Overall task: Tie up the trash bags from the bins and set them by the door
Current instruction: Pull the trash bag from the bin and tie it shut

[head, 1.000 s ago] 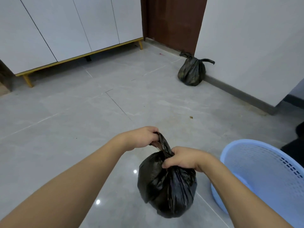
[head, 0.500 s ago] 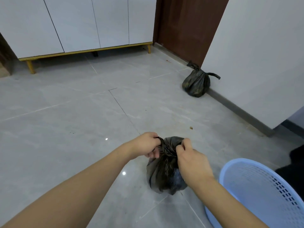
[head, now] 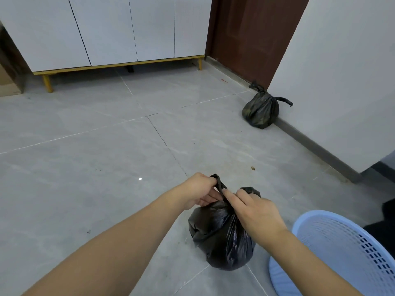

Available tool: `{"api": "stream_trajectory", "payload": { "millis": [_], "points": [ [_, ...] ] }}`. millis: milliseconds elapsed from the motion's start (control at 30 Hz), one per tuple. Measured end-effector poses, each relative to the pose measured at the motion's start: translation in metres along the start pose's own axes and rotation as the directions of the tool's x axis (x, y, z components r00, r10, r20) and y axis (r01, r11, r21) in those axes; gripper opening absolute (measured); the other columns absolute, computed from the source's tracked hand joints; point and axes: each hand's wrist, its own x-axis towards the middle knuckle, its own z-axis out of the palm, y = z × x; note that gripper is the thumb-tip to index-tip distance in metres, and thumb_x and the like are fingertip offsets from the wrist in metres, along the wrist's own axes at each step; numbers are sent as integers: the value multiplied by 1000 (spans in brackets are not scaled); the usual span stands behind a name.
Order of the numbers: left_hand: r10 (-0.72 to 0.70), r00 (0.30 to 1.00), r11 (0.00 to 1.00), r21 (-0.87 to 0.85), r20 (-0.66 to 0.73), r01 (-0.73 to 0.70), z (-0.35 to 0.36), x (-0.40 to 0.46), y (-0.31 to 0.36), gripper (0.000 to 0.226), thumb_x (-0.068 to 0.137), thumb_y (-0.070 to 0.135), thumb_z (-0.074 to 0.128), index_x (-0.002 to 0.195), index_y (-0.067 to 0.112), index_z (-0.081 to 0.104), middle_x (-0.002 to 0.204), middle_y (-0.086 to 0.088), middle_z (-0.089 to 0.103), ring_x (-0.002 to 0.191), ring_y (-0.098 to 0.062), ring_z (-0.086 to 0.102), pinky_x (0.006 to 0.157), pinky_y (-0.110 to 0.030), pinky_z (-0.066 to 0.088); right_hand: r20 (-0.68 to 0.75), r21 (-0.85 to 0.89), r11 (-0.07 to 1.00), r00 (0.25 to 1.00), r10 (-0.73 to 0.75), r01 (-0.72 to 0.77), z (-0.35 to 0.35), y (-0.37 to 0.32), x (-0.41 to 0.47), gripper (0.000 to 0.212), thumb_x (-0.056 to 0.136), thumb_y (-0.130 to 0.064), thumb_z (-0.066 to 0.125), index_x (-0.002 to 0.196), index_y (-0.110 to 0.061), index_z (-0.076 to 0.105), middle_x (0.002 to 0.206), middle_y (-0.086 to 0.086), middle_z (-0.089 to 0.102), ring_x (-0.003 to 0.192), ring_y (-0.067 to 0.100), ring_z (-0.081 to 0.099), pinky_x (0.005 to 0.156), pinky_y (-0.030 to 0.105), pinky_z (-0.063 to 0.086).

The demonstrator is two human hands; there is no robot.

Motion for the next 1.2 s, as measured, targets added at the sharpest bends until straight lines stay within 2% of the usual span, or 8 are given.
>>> {"api": "stream_trajectory", "payload": {
  "millis": [267, 533, 700, 833, 900, 1033, 1133, 1200],
  "points": [
    [-152, 988, 983, -104, 1, 151, 1, 1, -4, 13, 94, 22, 49, 85, 13, 49, 55, -1, 65, 40, -13, 48, 45, -22, 39, 127, -155, 974, 982, -143, 162, -9, 6, 11, 39, 38, -10, 83, 75, -14, 69, 62, 1, 56, 38, 17, 49, 33, 22, 27],
    [-98, 993, 995, -4, -59, 98, -16, 2, -4, 20, 84, 20, 55, 68, 17, 44, 51, 1, 49, 41, -13, 26, 45, -24, 21, 11, -136, 940, 950, -313, 311, -10, 19, 9, 76, 51, -6, 76, 123, -17, 56, 78, 3, 59, 46, 21, 50, 35, 27, 33],
    [-91, 995, 996, -8, -39, 91, -16, 2, -8, 20, 85, 20, 56, 68, 17, 45, 52, 0, 49, 42, -13, 27, 46, -25, 21, -79, -203, 895, 904, -419, 397, -10, 25, 10, 50, 58, -11, 76, 107, -13, 69, 78, 0, 61, 51, 20, 52, 38, 28, 43],
    [25, 999, 995, -94, 47, -21, -11, -4, -11, 8, 84, 16, 57, 90, 12, 60, 76, -2, 62, 58, -14, 47, 56, -26, 38, -84, -202, 924, 935, -346, 324, -12, 29, 12, 30, 66, -5, 59, 94, -10, 68, 78, 3, 60, 52, 20, 52, 37, 30, 41],
    [67, 994, 998, -11, 88, -66, -4, -7, -16, 33, 73, 19, 63, 105, 12, 63, 89, -2, 63, 74, -16, 56, 68, -29, 43, -58, -178, 947, 958, -282, 268, -15, 31, 14, 23, 62, -4, 63, 83, -11, 67, 75, 4, 59, 47, 20, 52, 35, 28, 36],
    [138, 983, 950, 264, 124, -167, 11, -8, -27, 14, 80, 15, 69, 91, 9, 65, 86, -6, 66, 78, -15, 62, 75, -27, 50, 124, -82, 991, 987, -98, 109, -13, 24, 14, 23, 66, -17, 77, 81, -14, 61, 84, 4, 58, 45, 22, 55, 35, 29, 30],
    [279, 957, 888, 358, 76, -288, 10, -4, -33, 6, 84, 9, 64, 80, 12, 60, 71, -1, 57, 63, -11, 52, 59, -23, 43, 201, 240, 968, 980, 18, -67, -6, 28, 14, 18, 87, -35, 55, 88, -17, 60, 108, -4, 53, 66, 22, 61, 52, 33, 44],
    [367, 929, 814, 466, 52, -348, 8, -4, -36, 6, 82, 13, 61, 79, 15, 57, 66, 4, 55, 59, -12, 49, 56, -24, 40, 298, 535, 815, 953, 64, -222, -7, 33, 13, 17, 84, -31, 59, 84, -15, 64, 107, -6, 57, 78, 17, 61, 70, 34, 49]
  ]
}}
